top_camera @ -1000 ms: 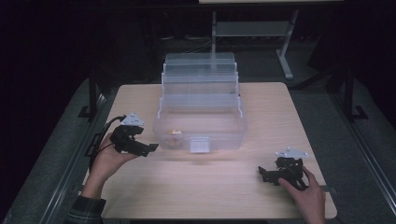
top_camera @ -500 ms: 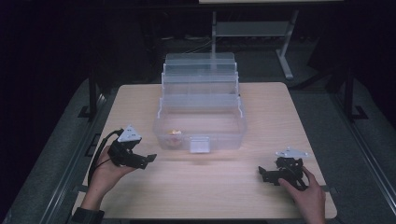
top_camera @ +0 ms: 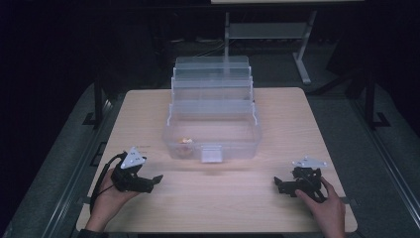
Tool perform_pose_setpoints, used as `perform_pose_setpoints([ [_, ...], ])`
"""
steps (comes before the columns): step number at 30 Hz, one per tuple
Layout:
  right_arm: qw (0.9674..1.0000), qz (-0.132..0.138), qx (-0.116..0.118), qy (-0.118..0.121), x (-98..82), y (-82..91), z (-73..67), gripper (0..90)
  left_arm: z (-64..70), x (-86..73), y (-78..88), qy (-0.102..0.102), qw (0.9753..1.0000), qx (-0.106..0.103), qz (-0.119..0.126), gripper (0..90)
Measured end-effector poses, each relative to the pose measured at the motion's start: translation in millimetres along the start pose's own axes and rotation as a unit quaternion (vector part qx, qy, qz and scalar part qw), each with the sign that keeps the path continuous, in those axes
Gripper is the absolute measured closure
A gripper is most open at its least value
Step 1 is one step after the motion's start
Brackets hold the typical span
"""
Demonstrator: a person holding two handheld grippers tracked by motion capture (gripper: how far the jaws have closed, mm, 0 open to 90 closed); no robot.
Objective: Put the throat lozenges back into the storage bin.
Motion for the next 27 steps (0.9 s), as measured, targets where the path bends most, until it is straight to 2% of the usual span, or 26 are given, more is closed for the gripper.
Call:
perform_pose_setpoints([
  [6, 1.0000, 0.000, 0.000, 0.000, 0.0, 0.0, 0.0, 0.0, 4.9, -10.7, 0.2, 0.005, 0.9999, 0.010, 0.003, 12.3],
  [12, 1.0000, 0.000, 0.000, 0.000, 0.0, 0.0, 0.0, 0.0, 7.8, -24.1, -0.2, 0.012, 0.9998, 0.015, -0.004, 12.3],
  [17, 1.0000, 0.000, 0.000, 0.000, 0.0, 0.0, 0.0, 0.0, 10.2, -33.9, -1.0, 0.018, 0.9997, 0.013, -0.005, 12.2],
  [24, 1.0000, 0.000, 0.000, 0.000, 0.0, 0.0, 0.0, 0.0, 12.8, -48.2, -4.7, 0.028, 0.9993, 0.006, -0.024, 11.8],
  [27, 1.0000, 0.000, 0.000, 0.000, 0.0, 0.0, 0.0, 0.0, 14.0, -52.4, -5.3, 0.035, 0.9991, 0.005, -0.024, 11.7],
])
Point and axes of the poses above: each handheld gripper's, and its own axes: y roughly backward along the jaws, x roughly out of its top, z roughly to its right, the point moved 4 cm from there along -y, roughly forward along the jaws, and after that the axes turned 9 degrees about -y, right-handed, at the moved point
